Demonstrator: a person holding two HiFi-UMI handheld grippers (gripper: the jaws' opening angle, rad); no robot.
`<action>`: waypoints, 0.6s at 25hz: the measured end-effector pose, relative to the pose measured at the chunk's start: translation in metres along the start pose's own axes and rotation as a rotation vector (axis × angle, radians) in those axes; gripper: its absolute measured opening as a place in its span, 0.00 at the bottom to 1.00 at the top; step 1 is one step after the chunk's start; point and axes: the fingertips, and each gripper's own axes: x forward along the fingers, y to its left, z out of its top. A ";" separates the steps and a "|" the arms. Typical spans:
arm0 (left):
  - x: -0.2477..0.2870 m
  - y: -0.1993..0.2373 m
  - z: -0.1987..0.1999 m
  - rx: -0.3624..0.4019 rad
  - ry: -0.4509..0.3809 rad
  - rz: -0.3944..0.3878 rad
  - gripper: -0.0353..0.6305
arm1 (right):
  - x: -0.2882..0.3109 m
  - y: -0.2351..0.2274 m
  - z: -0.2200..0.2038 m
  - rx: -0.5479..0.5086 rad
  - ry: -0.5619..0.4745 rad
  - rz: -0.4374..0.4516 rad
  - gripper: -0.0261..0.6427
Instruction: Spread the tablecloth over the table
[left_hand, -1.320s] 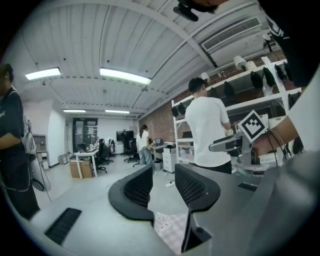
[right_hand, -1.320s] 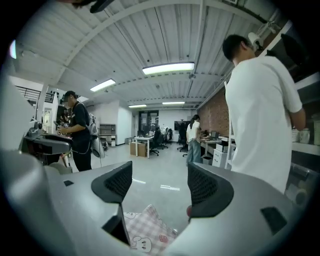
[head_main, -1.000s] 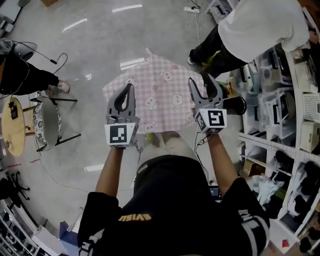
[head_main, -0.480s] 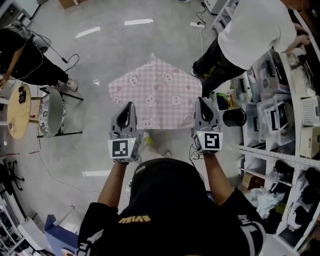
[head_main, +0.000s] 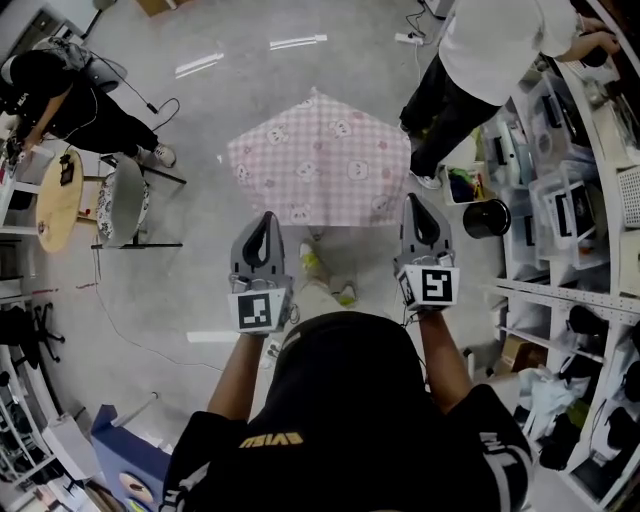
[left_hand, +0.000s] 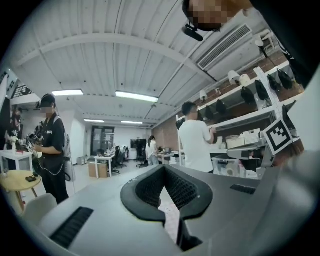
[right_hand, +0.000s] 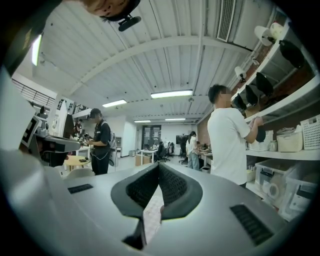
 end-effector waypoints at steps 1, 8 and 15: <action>-0.006 -0.003 0.001 0.002 -0.002 0.009 0.08 | -0.006 -0.002 0.000 -0.002 0.002 0.001 0.04; -0.046 -0.012 -0.001 0.013 0.008 0.054 0.08 | -0.032 -0.002 0.005 -0.020 -0.020 0.014 0.04; -0.060 -0.015 -0.017 -0.003 0.015 0.067 0.08 | -0.051 0.007 -0.005 -0.024 -0.010 0.033 0.04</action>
